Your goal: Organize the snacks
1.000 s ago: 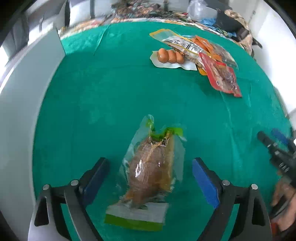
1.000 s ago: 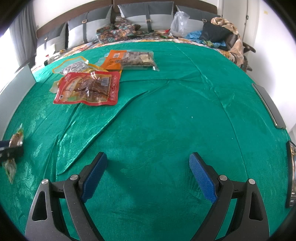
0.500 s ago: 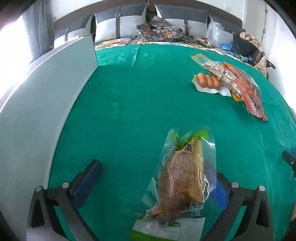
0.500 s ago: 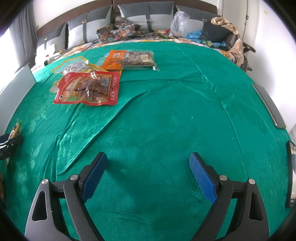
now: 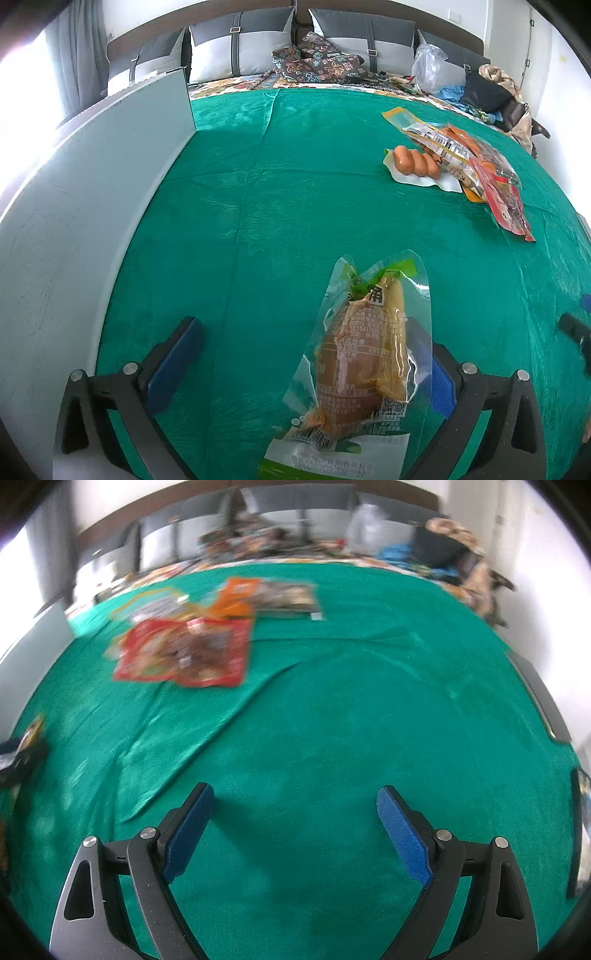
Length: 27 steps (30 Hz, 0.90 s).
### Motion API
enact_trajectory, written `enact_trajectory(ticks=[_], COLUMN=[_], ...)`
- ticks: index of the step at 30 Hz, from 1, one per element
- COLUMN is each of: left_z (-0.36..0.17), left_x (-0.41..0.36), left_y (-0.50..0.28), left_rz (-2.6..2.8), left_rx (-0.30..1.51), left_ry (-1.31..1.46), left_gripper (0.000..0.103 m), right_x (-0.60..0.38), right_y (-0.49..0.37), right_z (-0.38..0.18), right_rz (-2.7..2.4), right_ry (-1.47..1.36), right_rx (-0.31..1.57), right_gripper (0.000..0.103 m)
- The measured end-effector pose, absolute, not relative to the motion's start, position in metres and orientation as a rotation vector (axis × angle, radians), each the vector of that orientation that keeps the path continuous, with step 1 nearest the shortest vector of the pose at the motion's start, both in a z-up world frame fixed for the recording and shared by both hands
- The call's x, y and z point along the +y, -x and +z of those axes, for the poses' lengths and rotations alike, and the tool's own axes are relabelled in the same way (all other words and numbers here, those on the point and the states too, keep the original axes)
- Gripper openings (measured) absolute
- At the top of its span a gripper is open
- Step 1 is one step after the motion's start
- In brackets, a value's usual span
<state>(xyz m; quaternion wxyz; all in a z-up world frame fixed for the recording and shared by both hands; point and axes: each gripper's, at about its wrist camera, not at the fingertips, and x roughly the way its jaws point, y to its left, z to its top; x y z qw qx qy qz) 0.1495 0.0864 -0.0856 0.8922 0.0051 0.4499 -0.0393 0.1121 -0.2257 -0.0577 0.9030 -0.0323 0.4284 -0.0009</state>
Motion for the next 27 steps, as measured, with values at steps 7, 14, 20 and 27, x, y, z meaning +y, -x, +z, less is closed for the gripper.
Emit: enact_trajectory(ticks=[7,14,20,27], left_z=[-0.086,-0.087,-0.087,-0.088], left_x=[0.087,0.088,0.089,0.090], left_y=[-0.150,-0.150,-0.150,-0.151], left_rz=[-0.081,-0.081,-0.081,-0.081], left_rx=[0.934,0.933,0.933,0.933], left_ry=[-0.011,-0.010,-0.010,-0.010], left_gripper=[0.103,0.103,0.103,0.103], right_x=[-0.122,-0.113,-0.162,-0.244], right_y=[-0.140,-0.219,-0.229,-0.209], right_z=[-0.054,-0.053,-0.014,0.041], right_rz=[0.194,0.231,0.279,0.418], right_ry=[0.554,0.615,0.365,-0.239], right_rx=[0.755,0.760,0.796,0.930], right_gripper=[0.090,0.084,0.007,0.005])
